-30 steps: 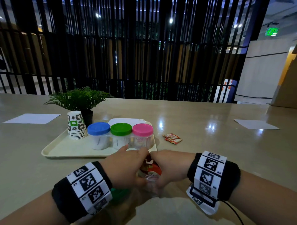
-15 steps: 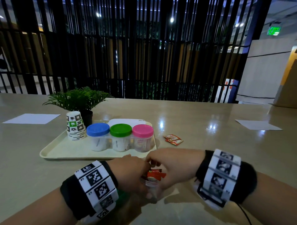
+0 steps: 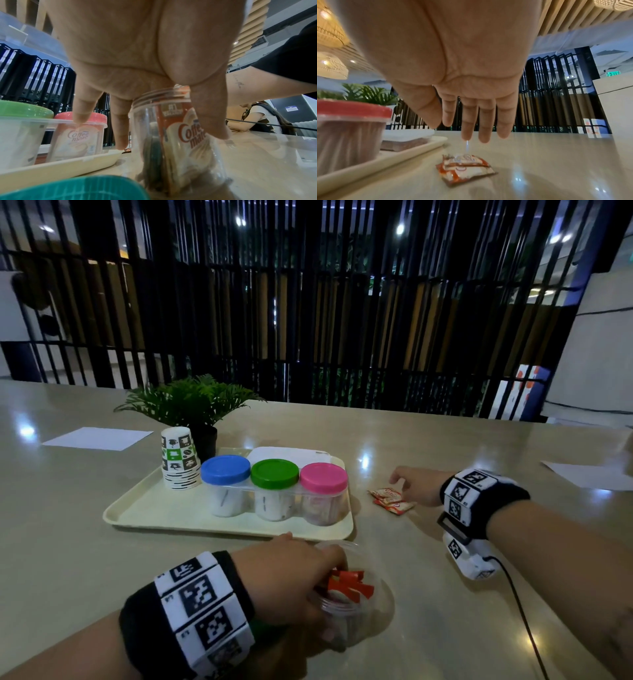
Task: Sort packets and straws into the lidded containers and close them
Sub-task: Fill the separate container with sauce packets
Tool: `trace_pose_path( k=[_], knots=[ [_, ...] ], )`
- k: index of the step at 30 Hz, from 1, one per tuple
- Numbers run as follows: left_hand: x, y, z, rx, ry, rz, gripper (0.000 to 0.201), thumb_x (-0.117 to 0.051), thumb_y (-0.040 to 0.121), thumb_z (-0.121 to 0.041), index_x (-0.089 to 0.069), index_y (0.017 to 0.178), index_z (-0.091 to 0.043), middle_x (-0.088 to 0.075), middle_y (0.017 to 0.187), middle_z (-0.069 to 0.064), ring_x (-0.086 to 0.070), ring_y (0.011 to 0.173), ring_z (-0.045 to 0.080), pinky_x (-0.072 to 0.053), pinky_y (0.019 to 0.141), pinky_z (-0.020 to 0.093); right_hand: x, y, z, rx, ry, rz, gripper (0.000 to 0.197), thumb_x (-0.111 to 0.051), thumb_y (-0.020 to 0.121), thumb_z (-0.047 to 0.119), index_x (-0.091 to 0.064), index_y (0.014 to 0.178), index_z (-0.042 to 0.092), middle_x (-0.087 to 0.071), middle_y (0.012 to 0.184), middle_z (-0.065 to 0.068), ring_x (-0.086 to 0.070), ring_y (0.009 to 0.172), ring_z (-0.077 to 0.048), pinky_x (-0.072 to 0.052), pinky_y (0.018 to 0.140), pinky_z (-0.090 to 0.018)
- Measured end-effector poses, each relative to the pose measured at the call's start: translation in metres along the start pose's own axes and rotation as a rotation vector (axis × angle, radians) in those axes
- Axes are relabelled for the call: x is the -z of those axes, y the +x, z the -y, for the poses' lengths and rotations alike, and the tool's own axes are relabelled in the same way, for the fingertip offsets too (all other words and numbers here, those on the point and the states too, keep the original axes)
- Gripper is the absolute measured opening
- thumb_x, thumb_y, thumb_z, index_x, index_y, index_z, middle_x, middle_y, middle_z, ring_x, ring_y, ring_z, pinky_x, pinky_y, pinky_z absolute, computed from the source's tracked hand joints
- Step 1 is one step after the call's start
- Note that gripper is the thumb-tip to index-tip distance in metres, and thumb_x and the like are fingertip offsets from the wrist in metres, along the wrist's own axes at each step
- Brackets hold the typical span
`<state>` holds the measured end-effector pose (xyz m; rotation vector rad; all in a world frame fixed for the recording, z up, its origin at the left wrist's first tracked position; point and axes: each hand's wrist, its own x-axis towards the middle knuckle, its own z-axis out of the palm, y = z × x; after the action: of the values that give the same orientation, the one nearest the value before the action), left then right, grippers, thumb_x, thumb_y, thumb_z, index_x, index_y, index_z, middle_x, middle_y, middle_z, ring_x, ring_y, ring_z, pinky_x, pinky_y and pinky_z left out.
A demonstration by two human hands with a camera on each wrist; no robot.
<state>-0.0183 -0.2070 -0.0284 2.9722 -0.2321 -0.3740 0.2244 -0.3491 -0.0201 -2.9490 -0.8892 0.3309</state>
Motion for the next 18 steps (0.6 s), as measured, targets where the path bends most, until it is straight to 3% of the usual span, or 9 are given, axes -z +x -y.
trace_pose_path(
  k=[2, 4, 7, 12, 18],
  knots=[
    [0.0, 0.0, 0.001, -0.002, 0.007, 0.0, 0.06, -0.072, 0.079, -0.051, -0.044, 0.128, -0.031, -0.056, 0.126, -0.007, -0.051, 0.114, 0.014, -0.03, 0.096, 0.029, -0.008, 0.011, 0.003, 0.01, -0.024, 0.016, 0.049, -0.046, 0.098, 0.016, -0.032, 0.145, 0.022, -0.048, 0.14, -0.006, -0.051, 0.122, -0.022, -0.04, 0.098, -0.029],
    [-0.002, 0.0, 0.002, -0.008, 0.007, 0.009, 0.053, -0.071, 0.08, -0.051, -0.046, 0.124, -0.033, -0.059, 0.122, -0.007, -0.052, 0.111, 0.013, -0.034, 0.104, 0.035, -0.013, 0.019, 0.007, 0.021, -0.058, 0.031, 0.051, -0.041, 0.1, 0.013, -0.026, 0.148, 0.022, -0.04, 0.148, -0.006, -0.045, 0.13, -0.023, -0.037, 0.102, -0.028],
    [-0.003, 0.001, 0.003, -0.007, 0.033, 0.006, 0.049, -0.069, 0.082, -0.049, -0.046, 0.122, -0.032, -0.06, 0.119, -0.006, -0.054, 0.11, 0.014, -0.035, 0.106, 0.038, -0.02, 0.028, 0.009, 0.031, -0.154, 0.076, 0.054, -0.037, 0.101, 0.008, -0.019, 0.151, 0.016, -0.031, 0.154, -0.006, -0.038, 0.136, -0.023, -0.032, 0.105, -0.028],
    [-0.004, 0.002, 0.005, -0.026, 0.059, -0.009, 0.047, -0.069, 0.083, -0.047, -0.046, 0.122, -0.032, -0.06, 0.118, -0.006, -0.053, 0.111, 0.015, -0.028, 0.108, 0.039, -0.028, 0.035, 0.007, 0.05, -0.198, 0.039, 0.04, -0.046, 0.098, 0.024, -0.047, 0.136, 0.012, -0.052, 0.135, -0.009, -0.051, 0.121, -0.027, -0.04, 0.099, -0.032],
    [-0.007, 0.003, 0.005, -0.044, 0.068, -0.042, 0.049, -0.069, 0.082, -0.049, -0.046, 0.121, -0.03, -0.06, 0.116, -0.004, -0.054, 0.107, 0.016, -0.035, 0.101, 0.035, -0.03, 0.034, 0.004, 0.041, -0.154, -0.035, 0.026, -0.057, 0.093, 0.034, -0.057, 0.11, 0.015, -0.059, 0.117, -0.006, -0.055, 0.105, -0.023, -0.042, 0.081, -0.029]
  ],
)
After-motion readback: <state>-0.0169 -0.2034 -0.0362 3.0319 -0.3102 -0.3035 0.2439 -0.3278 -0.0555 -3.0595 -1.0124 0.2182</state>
